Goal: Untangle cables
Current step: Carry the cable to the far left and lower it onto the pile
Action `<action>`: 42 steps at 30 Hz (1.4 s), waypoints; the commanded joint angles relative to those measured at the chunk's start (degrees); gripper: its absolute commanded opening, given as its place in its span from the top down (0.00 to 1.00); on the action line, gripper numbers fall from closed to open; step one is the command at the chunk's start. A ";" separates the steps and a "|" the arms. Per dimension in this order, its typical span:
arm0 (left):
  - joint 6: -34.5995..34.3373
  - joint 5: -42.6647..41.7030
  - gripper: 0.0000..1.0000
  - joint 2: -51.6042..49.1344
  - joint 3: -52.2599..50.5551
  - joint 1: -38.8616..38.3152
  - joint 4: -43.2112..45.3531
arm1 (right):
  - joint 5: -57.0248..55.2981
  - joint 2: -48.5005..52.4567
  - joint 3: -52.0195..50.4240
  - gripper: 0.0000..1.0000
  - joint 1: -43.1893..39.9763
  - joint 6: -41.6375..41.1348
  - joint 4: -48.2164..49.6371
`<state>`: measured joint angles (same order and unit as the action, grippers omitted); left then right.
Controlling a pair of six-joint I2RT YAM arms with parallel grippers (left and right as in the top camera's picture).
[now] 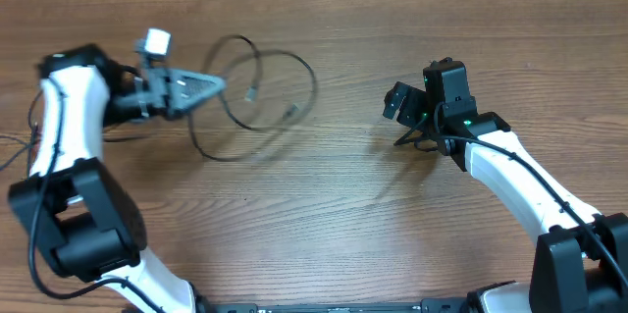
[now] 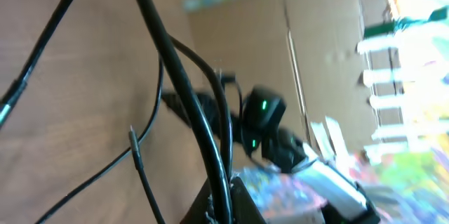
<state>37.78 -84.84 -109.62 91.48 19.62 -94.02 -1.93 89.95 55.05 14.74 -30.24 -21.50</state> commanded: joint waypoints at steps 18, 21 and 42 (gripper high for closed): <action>-46.58 32.22 0.96 1.25 12.57 16.09 45.75 | -0.55 -0.04 0.07 0.00 0.13 -0.11 0.33; -48.11 38.49 0.96 1.27 12.57 16.11 48.74 | -0.55 -0.04 0.07 0.00 0.13 -0.11 0.35; -48.06 82.09 0.93 -5.18 12.48 16.72 49.27 | -0.55 -0.04 0.07 0.00 0.13 -0.11 0.35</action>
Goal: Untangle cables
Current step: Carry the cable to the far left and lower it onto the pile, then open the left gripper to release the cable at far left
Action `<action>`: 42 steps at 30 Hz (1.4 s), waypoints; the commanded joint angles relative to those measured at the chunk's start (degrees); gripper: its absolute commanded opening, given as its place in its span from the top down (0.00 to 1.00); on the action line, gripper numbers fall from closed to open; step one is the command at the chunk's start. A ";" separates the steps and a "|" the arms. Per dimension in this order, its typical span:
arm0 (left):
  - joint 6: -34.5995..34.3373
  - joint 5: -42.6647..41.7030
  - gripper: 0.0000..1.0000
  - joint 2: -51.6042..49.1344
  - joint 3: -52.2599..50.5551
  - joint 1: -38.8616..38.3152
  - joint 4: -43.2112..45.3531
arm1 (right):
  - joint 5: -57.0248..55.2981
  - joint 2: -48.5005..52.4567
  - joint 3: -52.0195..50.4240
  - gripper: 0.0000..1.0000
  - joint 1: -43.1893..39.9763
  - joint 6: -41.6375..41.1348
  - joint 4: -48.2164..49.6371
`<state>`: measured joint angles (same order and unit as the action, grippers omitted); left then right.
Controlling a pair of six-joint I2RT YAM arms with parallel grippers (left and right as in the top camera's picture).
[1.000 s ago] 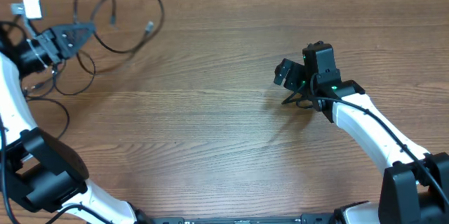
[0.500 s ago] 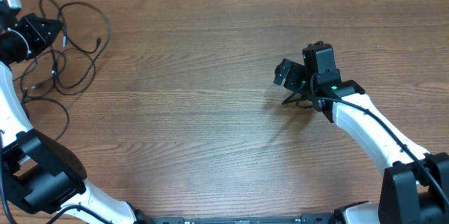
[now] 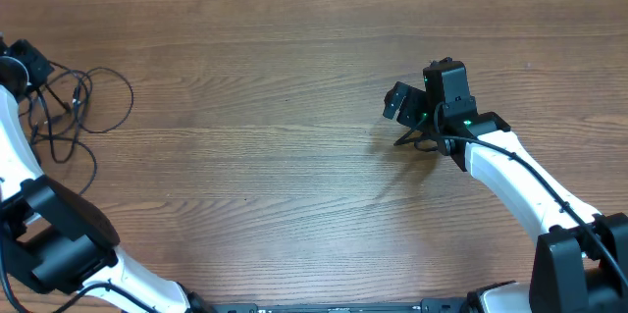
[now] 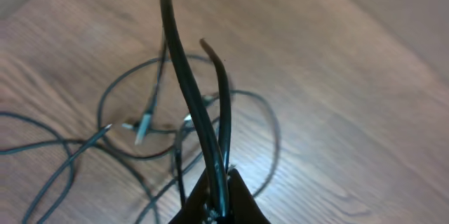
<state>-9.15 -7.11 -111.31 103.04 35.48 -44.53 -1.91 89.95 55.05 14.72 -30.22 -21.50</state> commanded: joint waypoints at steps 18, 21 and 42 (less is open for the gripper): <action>-5.03 11.26 0.00 -4.28 0.94 4.07 -4.55 | -0.57 -0.04 0.07 0.00 0.15 -0.13 0.35; -6.60 12.31 0.00 -4.28 0.94 4.11 -5.99 | -0.57 -0.04 0.07 0.00 0.15 -0.13 0.33; -5.88 -6.08 0.00 -2.84 0.94 2.38 -11.15 | -0.57 -0.04 0.07 0.00 0.15 -0.13 0.35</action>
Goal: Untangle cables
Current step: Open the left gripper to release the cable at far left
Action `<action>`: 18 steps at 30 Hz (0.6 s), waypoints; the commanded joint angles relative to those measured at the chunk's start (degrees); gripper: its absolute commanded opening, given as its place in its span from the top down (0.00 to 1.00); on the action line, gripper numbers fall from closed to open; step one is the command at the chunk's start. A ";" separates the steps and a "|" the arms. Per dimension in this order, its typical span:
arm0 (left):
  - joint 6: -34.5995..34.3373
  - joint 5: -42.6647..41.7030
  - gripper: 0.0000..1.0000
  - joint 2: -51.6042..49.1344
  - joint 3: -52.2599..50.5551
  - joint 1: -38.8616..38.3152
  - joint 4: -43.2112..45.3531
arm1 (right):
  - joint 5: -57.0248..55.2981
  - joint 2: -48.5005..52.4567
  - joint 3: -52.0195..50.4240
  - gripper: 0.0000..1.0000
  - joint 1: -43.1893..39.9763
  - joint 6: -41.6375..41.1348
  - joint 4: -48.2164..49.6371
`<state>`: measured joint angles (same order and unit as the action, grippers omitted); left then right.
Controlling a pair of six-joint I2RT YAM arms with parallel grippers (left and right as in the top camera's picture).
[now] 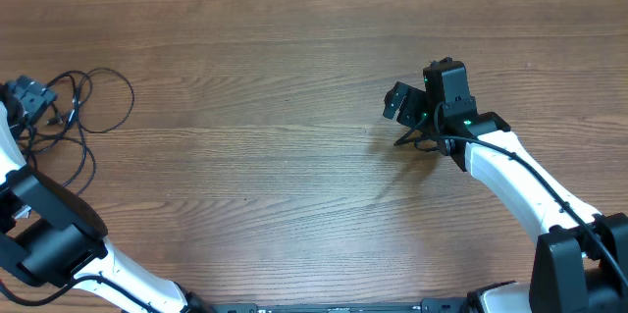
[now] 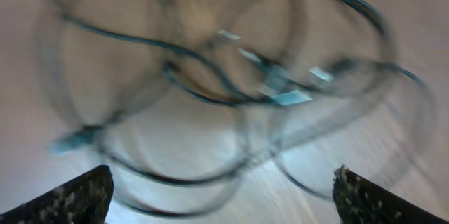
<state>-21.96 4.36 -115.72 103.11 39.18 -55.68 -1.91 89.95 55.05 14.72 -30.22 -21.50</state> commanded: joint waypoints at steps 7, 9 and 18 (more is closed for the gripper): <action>12.35 -23.85 0.00 0.44 0.83 -6.93 -4.48 | -0.57 -0.04 0.07 0.00 0.15 -0.13 0.35; 13.05 -23.58 0.00 0.09 0.83 -9.14 -5.66 | -0.57 -0.04 0.07 0.00 0.15 -0.13 0.35; 13.25 -20.20 0.00 -0.33 0.04 -21.73 -11.19 | -0.57 -0.04 0.07 0.00 0.15 -0.13 0.35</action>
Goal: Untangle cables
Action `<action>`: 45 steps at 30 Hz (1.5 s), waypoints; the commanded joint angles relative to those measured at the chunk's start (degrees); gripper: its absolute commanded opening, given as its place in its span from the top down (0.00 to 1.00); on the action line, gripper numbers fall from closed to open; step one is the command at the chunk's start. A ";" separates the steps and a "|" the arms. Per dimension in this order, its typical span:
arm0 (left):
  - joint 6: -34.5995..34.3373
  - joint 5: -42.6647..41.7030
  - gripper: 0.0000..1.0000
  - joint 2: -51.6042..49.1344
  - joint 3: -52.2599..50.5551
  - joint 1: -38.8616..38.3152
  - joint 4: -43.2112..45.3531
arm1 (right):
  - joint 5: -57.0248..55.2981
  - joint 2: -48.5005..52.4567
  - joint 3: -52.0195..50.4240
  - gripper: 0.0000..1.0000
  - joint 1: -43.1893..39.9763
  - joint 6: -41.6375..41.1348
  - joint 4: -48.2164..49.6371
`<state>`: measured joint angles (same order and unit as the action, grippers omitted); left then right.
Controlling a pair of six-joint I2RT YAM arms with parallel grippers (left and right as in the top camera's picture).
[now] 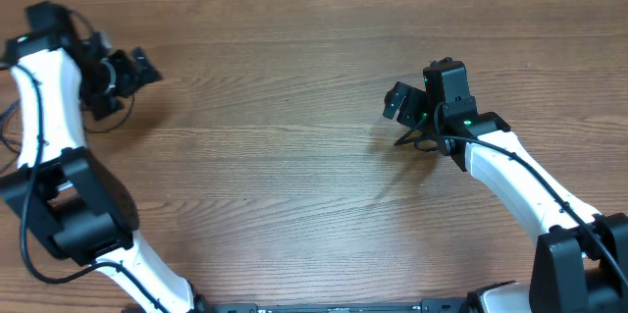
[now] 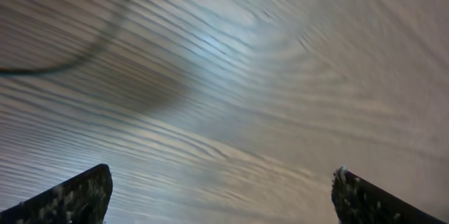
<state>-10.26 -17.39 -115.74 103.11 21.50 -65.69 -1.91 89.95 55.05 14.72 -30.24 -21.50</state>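
Observation:
The black cables lie at the table's far left, mostly hidden under my left arm in the overhead view; one loop (image 1: 102, 120) shows below the arm. The left wrist view is blurred and catches one dark arc of cable (image 2: 77, 62) at its upper left. My left gripper (image 1: 135, 66) (image 2: 221, 176) hangs over bare wood just right of the cables, open, its fingers wide apart with nothing between them. My right gripper (image 1: 410, 136) rests at centre right, far from the cables; whether it is open or shut does not show.
The wooden table (image 1: 294, 185) stretches between the two arms. A thin wire (image 1: 8, 136) trails off the left edge. The table's far edge runs along the top of the overhead view.
My left gripper, open over the cable pile at the left edge, now sits further right and further back, over bare wood. The cables stay at the left. The right arm is unmoved.
My left gripper was shut on the cables, holding them up near the table's left-centre. Then it held them at the far left edge. Then it was open above the cables lying there, and now it is clear of them to the right.

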 commanded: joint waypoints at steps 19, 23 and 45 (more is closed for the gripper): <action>2.58 13.99 0.00 -0.31 -21.51 -21.81 8.83 | -0.57 -0.04 0.07 0.00 0.15 -0.11 0.35; 2.54 14.47 0.00 -0.31 -28.37 -21.86 13.92 | -0.57 -0.04 0.07 0.00 0.15 -0.11 0.35; 2.56 16.96 0.00 -0.31 -48.35 -21.68 33.70 | -0.57 -0.04 0.07 0.00 0.15 -0.11 0.35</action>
<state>-8.36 2.24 -107.61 61.47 -0.56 -31.22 -1.91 89.95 55.05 14.72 -30.22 -21.47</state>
